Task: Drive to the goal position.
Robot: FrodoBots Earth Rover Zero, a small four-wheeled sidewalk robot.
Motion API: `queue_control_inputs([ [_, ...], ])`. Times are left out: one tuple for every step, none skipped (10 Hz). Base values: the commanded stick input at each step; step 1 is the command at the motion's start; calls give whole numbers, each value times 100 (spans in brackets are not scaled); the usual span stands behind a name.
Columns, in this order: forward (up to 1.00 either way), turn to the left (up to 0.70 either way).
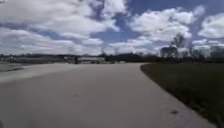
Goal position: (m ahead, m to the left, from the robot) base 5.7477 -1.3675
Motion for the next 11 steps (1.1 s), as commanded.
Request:
queue_control_inputs([
  [100, 0],
  [100, 0],
  [100, 0],
  [100, 0],
  [100, -20],
  [100, -8],
  [100, 0],
  [100, 0],
  [100, 0],
  [100, 0],
  [100, -6],
])
